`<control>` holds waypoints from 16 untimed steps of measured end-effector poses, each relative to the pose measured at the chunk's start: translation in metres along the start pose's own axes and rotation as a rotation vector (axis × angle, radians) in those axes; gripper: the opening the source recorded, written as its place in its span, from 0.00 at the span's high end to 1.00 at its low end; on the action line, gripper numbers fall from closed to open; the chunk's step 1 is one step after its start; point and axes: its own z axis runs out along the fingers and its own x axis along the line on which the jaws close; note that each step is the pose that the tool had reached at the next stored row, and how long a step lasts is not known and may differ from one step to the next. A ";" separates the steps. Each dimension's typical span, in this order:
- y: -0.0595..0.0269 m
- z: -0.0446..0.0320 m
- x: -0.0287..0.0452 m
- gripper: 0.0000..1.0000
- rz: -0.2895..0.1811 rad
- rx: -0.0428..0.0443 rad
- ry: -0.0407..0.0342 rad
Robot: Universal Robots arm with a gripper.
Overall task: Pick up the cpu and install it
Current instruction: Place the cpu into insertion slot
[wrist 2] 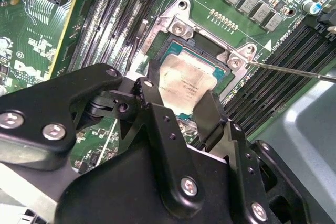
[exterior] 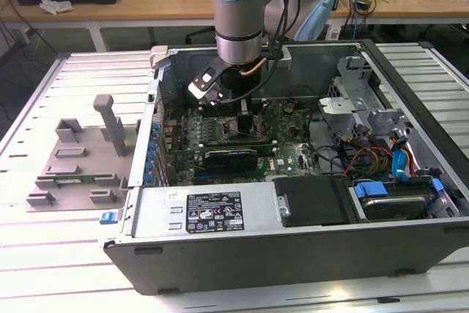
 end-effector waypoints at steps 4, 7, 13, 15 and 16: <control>0.0001 0.0004 0.0002 0.41 0.000 -0.0007 0.0010; 0.0000 0.0000 0.0000 0.41 0.000 0.0000 0.0000; 0.0007 -0.0137 0.0001 0.41 0.000 0.0000 -0.0005; 0.0010 -0.0191 0.0002 0.41 -0.001 0.0000 -0.0015; 0.0012 -0.0216 0.0002 0.41 -0.001 0.0001 -0.0023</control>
